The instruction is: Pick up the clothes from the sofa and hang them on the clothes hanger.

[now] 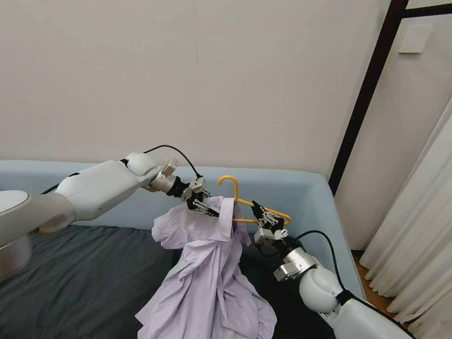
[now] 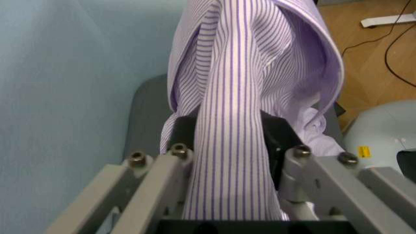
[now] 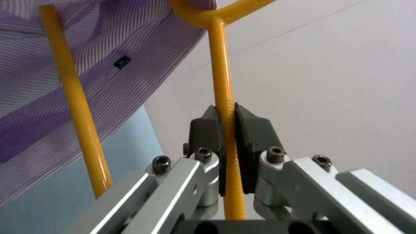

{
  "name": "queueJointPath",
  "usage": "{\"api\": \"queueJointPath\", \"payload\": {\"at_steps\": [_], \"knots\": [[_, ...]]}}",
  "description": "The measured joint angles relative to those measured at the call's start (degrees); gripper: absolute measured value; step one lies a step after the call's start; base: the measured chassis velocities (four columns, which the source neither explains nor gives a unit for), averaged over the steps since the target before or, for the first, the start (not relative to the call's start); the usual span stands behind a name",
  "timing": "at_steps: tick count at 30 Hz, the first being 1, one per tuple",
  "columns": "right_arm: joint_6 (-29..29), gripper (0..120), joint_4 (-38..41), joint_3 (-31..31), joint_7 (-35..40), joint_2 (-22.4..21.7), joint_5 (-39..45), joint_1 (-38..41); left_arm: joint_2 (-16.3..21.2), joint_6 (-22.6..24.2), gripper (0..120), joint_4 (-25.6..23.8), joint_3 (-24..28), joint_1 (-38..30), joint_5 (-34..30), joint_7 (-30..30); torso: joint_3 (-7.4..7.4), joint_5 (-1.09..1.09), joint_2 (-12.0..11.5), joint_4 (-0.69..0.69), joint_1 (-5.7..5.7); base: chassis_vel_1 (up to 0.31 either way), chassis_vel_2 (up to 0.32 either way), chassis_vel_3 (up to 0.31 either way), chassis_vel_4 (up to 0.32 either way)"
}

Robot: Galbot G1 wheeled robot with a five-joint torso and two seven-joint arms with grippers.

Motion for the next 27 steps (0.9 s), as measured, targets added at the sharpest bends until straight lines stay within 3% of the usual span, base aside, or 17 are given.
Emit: {"api": "queueJointPath", "payload": {"at_steps": [1, 5, 21, 27], "knots": [[0.0, 4, 0.0, 0.0, 0.0, 0.0, 0.0, 0.0, 0.0, 0.0, 21, 0.0, 0.0, 0.0, 0.0, 0.0, 0.0, 0.0, 0.0, 0.0, 0.0, 0.0, 0.0, 0.0, 0.0], [0.2, 4, 0.0, 0.0, 0.3, 0.0, -0.2, -0.1, 0.1, -0.1, 1, -0.1, -0.1, 0.1, 0.0, 0.2, 0.0, 0.0, 0.0, -0.01, 0.0, 0.0, 0.0, 0.0, 0.0], [-0.6, 4, 1.6, 0.1, 0.9, 0.1, 1.3, -1.2, 1.3, -1.3, 1, -1.4, 0.2, 0.2, 0.2, 0.2, 0.0, 0.0, 0.0, 0.0, 0.0, 0.0, 0.0, 0.0, 0.0], [-1.8, 23, 5.8, 1.6, 1.4, -1.2, 7.3, -4.2, 1.4, -2.8, 1, -0.2, 0.0, 0.6, 0.8, 0.1, 0.0, 0.0, 0.0, 0.03, 0.0, 0.0, 0.0, 0.0, 0.0]]}}
